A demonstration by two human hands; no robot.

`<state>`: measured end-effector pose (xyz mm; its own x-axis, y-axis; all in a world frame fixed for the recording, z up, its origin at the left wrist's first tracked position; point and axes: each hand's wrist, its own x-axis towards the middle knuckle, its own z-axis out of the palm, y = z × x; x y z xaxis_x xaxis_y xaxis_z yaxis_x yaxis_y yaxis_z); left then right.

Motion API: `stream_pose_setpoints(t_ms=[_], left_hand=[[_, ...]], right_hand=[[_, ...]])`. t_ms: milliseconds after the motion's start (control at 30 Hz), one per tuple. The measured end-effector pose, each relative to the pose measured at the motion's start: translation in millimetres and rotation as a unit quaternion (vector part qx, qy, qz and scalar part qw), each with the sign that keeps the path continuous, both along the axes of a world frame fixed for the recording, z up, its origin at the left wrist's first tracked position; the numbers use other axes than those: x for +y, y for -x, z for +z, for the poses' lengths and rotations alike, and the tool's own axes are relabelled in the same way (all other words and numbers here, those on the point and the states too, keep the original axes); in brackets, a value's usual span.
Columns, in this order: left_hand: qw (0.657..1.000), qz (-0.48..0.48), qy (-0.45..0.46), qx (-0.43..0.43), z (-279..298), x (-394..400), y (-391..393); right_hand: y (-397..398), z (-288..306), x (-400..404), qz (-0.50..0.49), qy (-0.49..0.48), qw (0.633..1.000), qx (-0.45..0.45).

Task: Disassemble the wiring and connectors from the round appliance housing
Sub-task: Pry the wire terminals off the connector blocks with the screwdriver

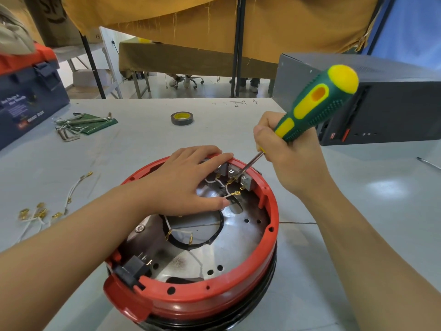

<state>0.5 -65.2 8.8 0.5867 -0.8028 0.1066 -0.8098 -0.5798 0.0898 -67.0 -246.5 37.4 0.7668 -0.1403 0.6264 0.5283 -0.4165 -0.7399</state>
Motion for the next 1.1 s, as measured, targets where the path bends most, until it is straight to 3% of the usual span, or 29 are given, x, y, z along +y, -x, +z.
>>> stream_pose_setpoints(t_ms=[367,667,833,1100], left_hand=[[1.000,0.002,-0.005,0.002,0,0,0],[1.000,-0.001,-0.002,-0.005,-1,0,-1],[1.000,0.000,0.002,-0.001,0,0,1],[1.000,0.003,0.003,0.011,1,1,1]], right_hand=[[-2,-8,1,-0.052,-0.115,0.992,0.009],[5,-13,16,-0.092,-0.131,0.987,0.032],[9,-10,20,-0.105,-0.058,0.993,0.001],[6,-3,-1,-0.071,-0.119,0.990,-0.017]])
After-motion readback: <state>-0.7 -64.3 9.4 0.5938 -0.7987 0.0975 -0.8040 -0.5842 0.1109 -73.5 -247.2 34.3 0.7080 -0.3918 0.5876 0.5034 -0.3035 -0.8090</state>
